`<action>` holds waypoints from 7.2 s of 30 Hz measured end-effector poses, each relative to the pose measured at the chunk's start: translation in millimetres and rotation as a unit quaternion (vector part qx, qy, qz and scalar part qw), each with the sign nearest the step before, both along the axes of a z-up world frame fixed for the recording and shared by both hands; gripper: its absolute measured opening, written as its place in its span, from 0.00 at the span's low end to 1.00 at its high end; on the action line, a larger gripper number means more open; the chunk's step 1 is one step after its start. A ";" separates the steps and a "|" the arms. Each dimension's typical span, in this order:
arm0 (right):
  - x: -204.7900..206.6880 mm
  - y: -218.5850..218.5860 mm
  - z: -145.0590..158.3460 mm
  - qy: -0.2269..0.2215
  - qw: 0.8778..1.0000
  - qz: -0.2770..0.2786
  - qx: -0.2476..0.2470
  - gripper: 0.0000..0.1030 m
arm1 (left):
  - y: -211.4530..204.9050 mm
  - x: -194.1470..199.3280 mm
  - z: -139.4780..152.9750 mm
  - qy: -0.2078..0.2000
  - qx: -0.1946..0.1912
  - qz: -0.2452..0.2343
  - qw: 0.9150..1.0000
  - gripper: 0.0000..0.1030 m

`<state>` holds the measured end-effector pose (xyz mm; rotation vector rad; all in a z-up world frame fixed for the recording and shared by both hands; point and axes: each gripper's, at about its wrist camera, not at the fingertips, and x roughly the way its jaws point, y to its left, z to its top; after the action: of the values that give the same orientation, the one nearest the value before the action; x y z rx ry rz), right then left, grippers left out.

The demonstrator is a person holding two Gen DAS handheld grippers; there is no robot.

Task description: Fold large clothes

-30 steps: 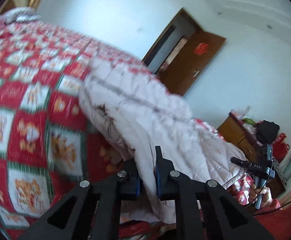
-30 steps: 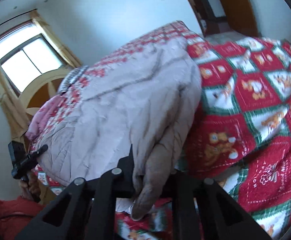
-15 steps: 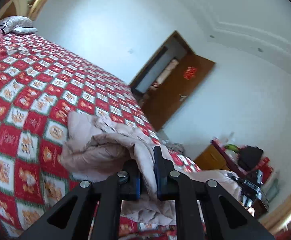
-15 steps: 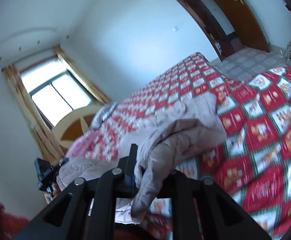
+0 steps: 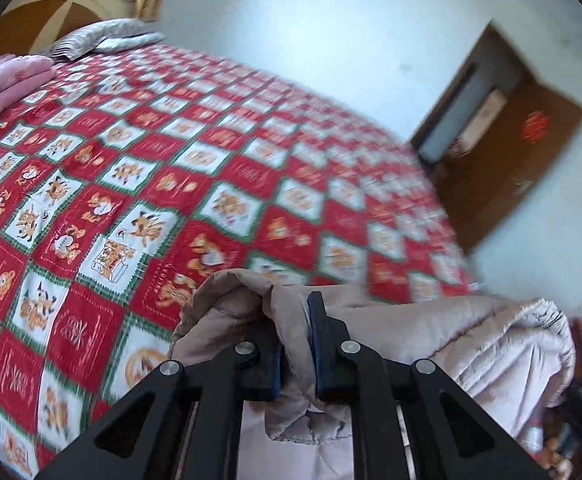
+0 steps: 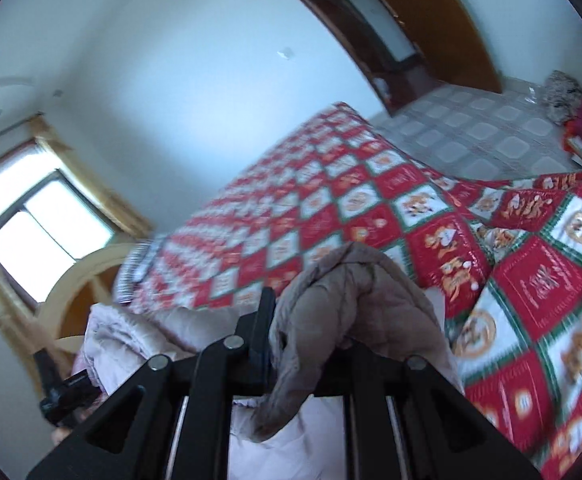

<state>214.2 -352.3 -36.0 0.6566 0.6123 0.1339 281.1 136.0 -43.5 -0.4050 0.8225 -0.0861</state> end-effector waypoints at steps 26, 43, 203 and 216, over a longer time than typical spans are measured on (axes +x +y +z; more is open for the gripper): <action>68.4 17.4 -93.9 0.033 0.995 -0.020 -0.089 0.27 | 12.4 54.9 -102.0 0.026 -0.081 0.012 0.996 0.20; -13.8 69.4 39.2 -0.145 0.959 -0.048 -0.238 0.85 | -16.9 8.5 23.8 -0.088 0.068 -0.036 0.993 0.82; -123.7 57.4 -101.9 0.041 0.994 0.064 0.076 0.21 | -270.1 -144.8 -43.8 -0.175 0.162 -0.358 0.903 0.10; -63.1 55.4 -49.9 0.021 0.989 0.142 -0.030 0.54 | -275.1 -153.5 -70.5 -0.168 0.164 -0.380 0.895 0.10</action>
<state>151.1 -296.9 -85.9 0.5118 0.7451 0.3663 127.6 -139.1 -114.0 0.2703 0.5938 -0.7196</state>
